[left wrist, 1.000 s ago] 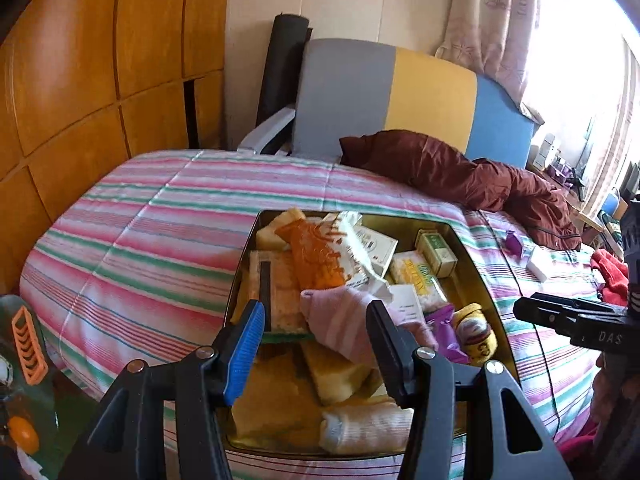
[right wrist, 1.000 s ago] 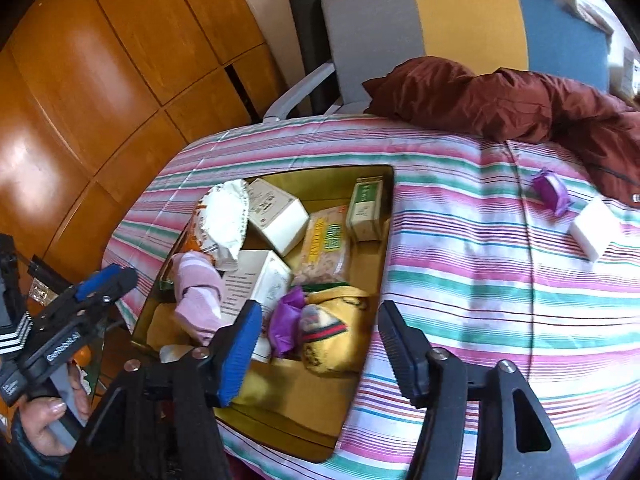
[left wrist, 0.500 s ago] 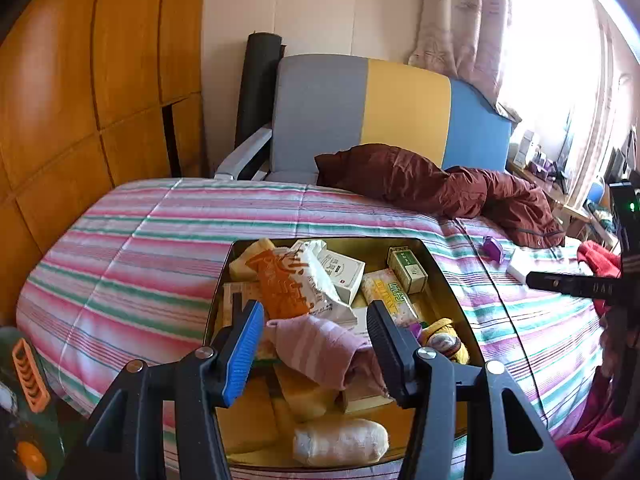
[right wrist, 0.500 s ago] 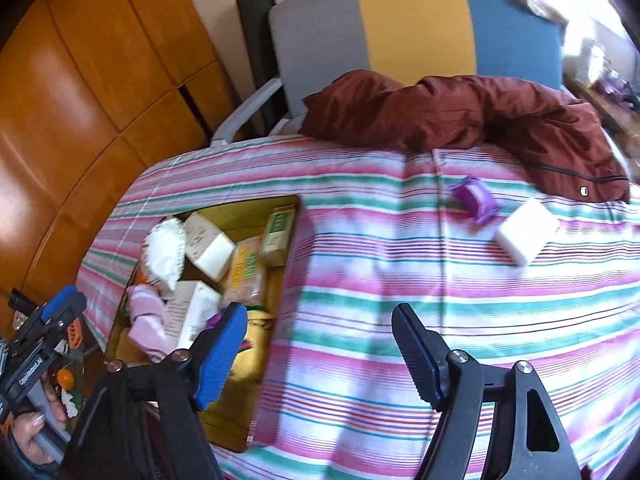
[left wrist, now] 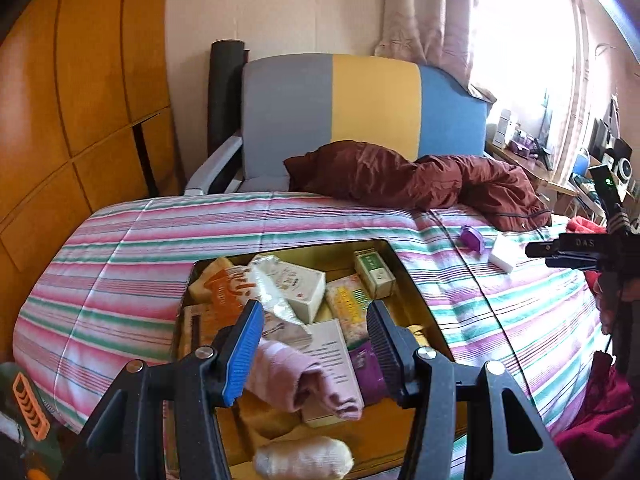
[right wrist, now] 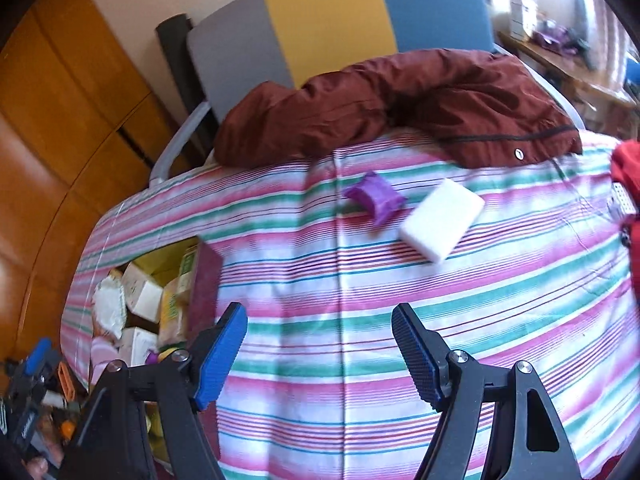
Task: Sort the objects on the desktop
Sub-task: 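Move both grippers back toward the purple packet and white sponge block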
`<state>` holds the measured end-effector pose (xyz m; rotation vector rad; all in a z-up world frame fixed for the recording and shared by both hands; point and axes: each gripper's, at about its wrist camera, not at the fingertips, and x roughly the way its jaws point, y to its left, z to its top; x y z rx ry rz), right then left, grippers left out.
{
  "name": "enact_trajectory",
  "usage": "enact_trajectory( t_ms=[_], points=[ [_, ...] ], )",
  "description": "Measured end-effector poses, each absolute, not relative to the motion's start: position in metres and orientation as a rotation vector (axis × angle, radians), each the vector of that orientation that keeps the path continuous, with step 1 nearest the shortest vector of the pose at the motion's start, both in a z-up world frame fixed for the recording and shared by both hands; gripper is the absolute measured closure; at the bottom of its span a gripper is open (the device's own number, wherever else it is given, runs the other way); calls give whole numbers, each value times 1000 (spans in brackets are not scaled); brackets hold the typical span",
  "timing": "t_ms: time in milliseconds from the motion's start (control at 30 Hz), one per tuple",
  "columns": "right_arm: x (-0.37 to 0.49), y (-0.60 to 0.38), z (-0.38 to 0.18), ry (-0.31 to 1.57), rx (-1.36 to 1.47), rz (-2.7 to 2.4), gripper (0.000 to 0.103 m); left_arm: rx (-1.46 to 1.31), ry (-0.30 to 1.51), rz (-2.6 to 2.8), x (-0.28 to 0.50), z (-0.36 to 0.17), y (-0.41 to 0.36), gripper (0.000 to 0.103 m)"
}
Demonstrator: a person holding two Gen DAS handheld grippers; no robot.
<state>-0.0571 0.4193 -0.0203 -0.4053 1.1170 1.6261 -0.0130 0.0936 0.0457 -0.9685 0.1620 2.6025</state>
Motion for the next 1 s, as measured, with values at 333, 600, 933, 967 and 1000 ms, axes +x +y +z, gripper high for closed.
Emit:
enact_trajectory(
  t_ms=[333,600,933,967,1000],
  points=[
    [-12,456,-44,1182,-342,1511,28,-945,267,2526,-19,47,144,49],
    [18,488,-60,1223,-303,1430,28,-980,272,2429,-29,43,183,49],
    [36,512,-104,1324,-233,1343,28,-1034,322,2351,-49,31,236,49],
    [35,516,-106,1323,-236,1338,28,-1056,311,2336,-52,28,241,49],
    [34,519,-109,1319,-239,1331,28,-1081,303,2325,-56,24,247,49]
  ],
)
